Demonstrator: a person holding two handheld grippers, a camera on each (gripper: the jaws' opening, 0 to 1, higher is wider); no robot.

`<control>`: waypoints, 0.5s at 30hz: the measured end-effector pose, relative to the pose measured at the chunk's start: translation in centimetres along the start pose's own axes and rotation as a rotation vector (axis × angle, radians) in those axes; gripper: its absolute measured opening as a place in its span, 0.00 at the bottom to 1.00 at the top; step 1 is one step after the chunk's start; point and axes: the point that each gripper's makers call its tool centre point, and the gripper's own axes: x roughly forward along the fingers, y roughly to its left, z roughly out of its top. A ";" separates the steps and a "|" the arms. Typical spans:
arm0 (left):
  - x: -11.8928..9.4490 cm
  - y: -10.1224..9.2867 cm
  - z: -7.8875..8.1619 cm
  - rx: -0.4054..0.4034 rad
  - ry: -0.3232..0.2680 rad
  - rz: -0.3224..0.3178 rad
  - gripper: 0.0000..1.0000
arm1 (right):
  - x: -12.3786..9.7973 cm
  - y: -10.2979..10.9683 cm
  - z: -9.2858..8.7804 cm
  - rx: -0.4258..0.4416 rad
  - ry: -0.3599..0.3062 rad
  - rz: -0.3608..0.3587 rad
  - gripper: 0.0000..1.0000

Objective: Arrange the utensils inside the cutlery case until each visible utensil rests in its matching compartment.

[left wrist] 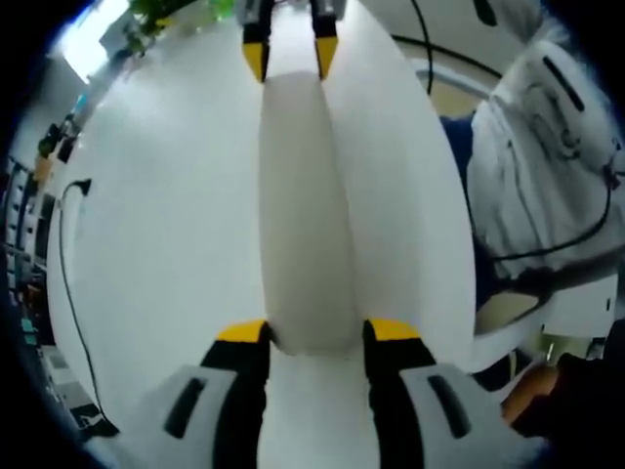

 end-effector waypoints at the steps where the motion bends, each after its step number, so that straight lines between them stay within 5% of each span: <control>1: 0.0 0.0 0.0 -0.001 -0.001 0.000 0.40 | -0.1 0.0 -0.1 0.003 -0.003 0.001 0.36; 15: 0.2 0.0 -0.1 -0.011 -0.009 -0.001 0.41 | -1.2 0.4 -2.8 0.085 -0.072 0.010 0.32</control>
